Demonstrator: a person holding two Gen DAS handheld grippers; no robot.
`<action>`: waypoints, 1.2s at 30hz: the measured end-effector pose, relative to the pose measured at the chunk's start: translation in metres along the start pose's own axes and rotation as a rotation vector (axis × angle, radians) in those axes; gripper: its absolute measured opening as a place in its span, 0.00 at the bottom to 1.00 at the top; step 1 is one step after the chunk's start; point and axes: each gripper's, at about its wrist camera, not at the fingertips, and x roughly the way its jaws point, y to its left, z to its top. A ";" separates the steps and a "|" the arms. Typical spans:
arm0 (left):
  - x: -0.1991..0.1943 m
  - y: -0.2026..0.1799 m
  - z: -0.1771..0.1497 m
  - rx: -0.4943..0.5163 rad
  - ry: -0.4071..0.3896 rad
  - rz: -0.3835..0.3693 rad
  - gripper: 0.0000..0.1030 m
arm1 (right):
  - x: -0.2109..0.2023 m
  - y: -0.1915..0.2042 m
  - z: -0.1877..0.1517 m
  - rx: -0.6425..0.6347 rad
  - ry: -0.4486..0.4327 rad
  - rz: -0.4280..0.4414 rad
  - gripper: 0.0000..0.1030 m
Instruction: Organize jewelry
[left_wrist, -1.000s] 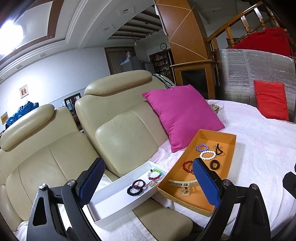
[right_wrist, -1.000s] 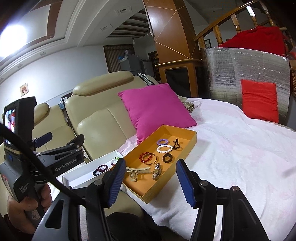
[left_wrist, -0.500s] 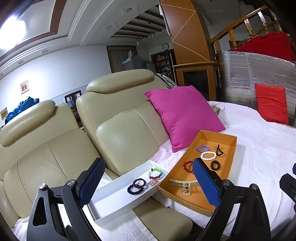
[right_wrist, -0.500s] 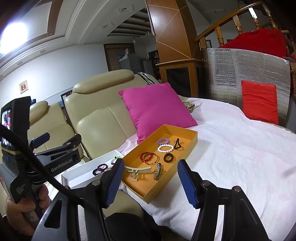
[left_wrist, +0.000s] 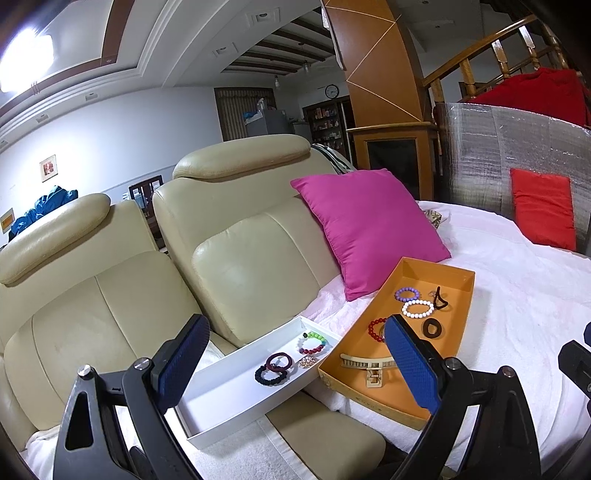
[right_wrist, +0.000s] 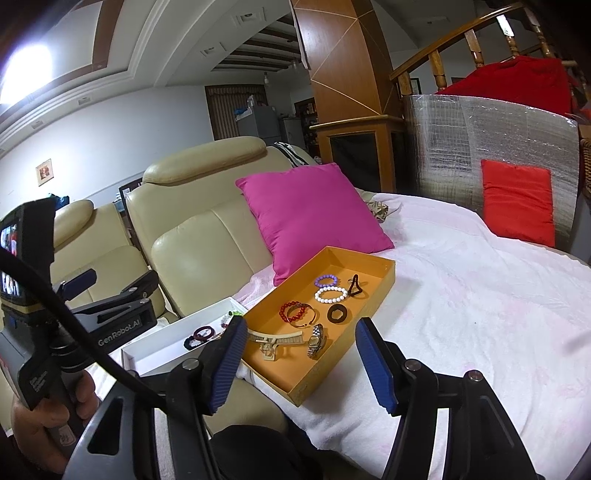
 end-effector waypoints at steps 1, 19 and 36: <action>0.000 0.000 0.000 0.000 0.000 0.002 0.93 | 0.001 0.001 0.000 -0.001 0.001 -0.001 0.63; 0.013 0.005 -0.008 -0.002 0.033 -0.003 0.93 | 0.012 0.006 0.001 0.005 0.019 -0.006 0.63; 0.023 0.011 -0.010 -0.014 0.050 -0.006 0.93 | 0.022 0.012 0.001 -0.004 0.029 -0.014 0.64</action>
